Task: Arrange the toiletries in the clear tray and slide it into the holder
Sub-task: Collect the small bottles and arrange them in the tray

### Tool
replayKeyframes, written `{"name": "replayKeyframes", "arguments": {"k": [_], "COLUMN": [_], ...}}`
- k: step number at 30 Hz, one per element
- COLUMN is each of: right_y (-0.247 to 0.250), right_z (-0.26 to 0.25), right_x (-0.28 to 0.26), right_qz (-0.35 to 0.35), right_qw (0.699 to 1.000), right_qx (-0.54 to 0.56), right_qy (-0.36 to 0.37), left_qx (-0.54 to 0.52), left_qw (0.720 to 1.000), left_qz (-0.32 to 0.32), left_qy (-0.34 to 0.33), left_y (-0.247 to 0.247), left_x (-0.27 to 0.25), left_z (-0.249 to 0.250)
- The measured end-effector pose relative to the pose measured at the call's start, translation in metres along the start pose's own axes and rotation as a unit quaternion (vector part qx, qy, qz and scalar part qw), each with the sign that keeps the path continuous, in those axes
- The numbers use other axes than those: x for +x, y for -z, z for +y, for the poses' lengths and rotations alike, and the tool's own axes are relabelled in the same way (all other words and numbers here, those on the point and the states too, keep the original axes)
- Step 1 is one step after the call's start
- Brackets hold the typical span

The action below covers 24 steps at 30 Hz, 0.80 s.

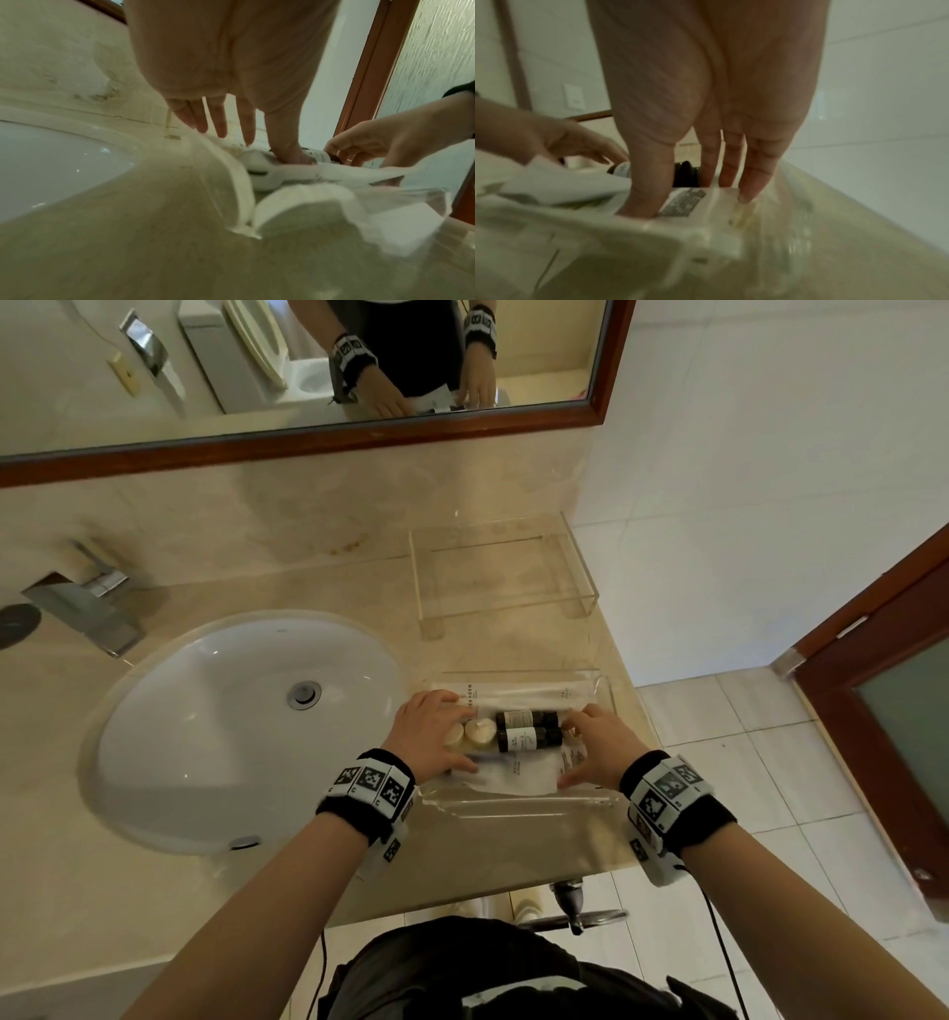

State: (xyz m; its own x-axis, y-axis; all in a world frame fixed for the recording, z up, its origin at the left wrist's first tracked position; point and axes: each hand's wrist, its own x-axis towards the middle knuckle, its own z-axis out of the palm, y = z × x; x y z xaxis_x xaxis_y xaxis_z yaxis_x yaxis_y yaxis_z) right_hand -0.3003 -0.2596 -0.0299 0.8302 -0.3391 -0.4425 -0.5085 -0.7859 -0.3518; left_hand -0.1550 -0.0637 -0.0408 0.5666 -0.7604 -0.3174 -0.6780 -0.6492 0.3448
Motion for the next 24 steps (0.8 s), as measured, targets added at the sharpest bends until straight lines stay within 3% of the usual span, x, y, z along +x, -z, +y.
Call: {"name": "replayKeyframes", "arguments": {"k": [3, 6, 16, 24], "right_y": [-0.001, 0.002, -0.001, 0.0], "right_z": [0.002, 0.004, -0.009, 0.0], "right_x": [-0.002, -0.004, -0.005, -0.012], "right_qz": [0.005, -0.013, 0.007, 0.026], "right_qw": [1.0, 0.999, 1.0, 0.999], "right_qx": [-0.017, -0.029, -0.029, -0.04], "right_qy": [0.002, 0.001, 0.008, 0.015], "left_qx": [0.014, 0.037, -0.012, 0.0], "left_qw": [0.999, 0.999, 0.999, 0.999], "left_qz": [0.023, 0.005, -0.014, 0.005], "left_qy": [-0.02, -0.036, -0.035, -0.032], "left_y": [-0.003, -0.01, -0.013, -0.019], "left_x": [-0.009, -0.018, -0.02, -0.026], "left_z": [0.001, -0.001, 0.003, 0.007]}}
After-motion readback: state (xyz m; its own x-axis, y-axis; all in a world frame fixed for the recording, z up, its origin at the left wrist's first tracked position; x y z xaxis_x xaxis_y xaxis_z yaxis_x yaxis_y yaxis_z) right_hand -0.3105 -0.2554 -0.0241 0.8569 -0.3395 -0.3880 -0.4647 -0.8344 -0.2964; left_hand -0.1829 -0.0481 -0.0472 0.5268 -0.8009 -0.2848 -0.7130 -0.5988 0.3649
